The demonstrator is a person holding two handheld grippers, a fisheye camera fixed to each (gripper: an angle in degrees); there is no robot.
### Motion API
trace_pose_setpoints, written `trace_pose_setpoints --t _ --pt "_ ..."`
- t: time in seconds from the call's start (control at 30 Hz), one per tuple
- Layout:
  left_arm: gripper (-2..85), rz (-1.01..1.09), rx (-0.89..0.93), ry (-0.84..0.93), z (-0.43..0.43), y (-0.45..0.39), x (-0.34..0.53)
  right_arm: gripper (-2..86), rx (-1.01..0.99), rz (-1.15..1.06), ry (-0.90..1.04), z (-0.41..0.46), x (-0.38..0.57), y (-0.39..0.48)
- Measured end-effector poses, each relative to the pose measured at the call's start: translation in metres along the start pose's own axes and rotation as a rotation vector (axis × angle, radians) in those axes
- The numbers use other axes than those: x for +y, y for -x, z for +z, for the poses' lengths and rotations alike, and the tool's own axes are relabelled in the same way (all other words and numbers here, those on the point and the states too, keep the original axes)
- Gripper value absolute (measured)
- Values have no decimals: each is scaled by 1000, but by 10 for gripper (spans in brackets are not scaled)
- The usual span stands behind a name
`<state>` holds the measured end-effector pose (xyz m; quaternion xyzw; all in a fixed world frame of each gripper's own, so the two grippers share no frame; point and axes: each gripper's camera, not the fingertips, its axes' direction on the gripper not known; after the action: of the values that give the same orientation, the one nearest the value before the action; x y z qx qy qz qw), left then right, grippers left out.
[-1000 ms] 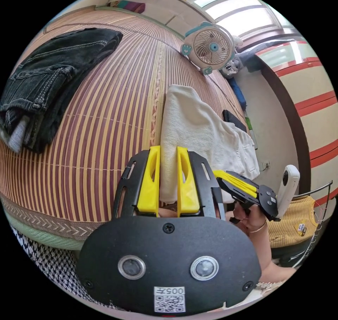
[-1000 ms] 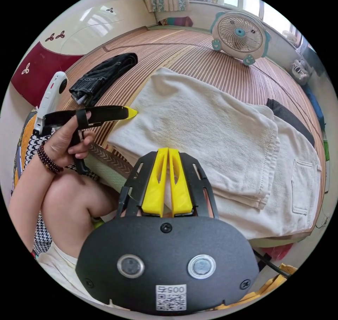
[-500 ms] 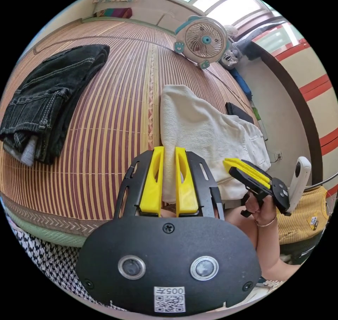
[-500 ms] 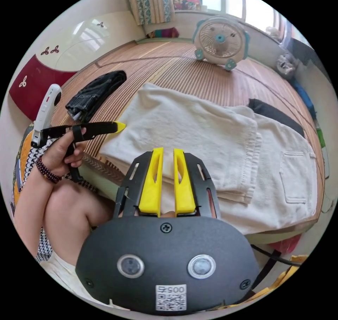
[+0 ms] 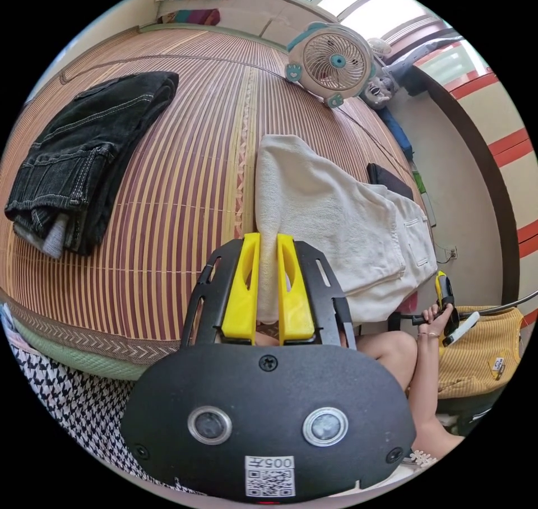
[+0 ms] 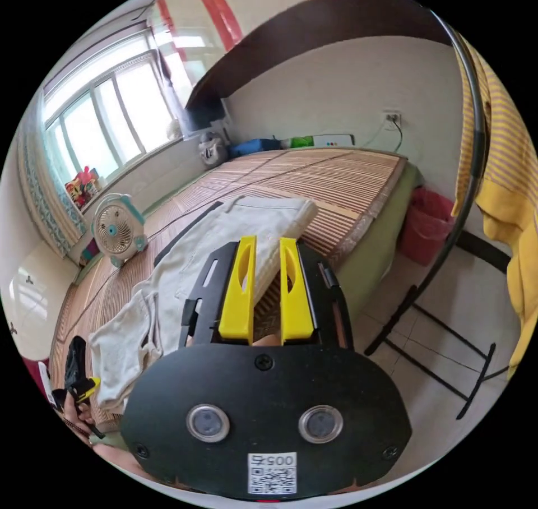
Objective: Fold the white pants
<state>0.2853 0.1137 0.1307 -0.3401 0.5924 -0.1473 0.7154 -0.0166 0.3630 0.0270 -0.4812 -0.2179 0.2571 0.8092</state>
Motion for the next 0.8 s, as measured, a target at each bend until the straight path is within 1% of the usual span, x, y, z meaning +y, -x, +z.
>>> trace_pose_setpoints --t 0.2,0.27,0.43,0.53,0.6,0.63,0.67,0.8 --pt "64 59 -43 14 -1 -10 -2 76 -50 146 6 11 -23 -60" --pt "64 61 -44 21 0 -10 -3 81 -122 209 60 21 -28 -79" --pt "63 80 -65 41 0 -15 -5 88 -248 330 91 30 -27 -105" --pt "64 82 -69 41 -1 -16 -4 74 -336 396 128 40 -24 -118" --pt "64 78 -61 39 -2 -15 -3 61 -303 374 150 38 -24 -115" --pt "64 75 -56 39 -3 -14 -2 51 -254 328 138 31 -24 -106" --pt "64 74 -54 39 -3 -13 -2 44 -196 265 109 20 -24 -92" --pt "64 59 -48 34 -5 -12 1 36 -71 107 -20 -15 -12 -41"
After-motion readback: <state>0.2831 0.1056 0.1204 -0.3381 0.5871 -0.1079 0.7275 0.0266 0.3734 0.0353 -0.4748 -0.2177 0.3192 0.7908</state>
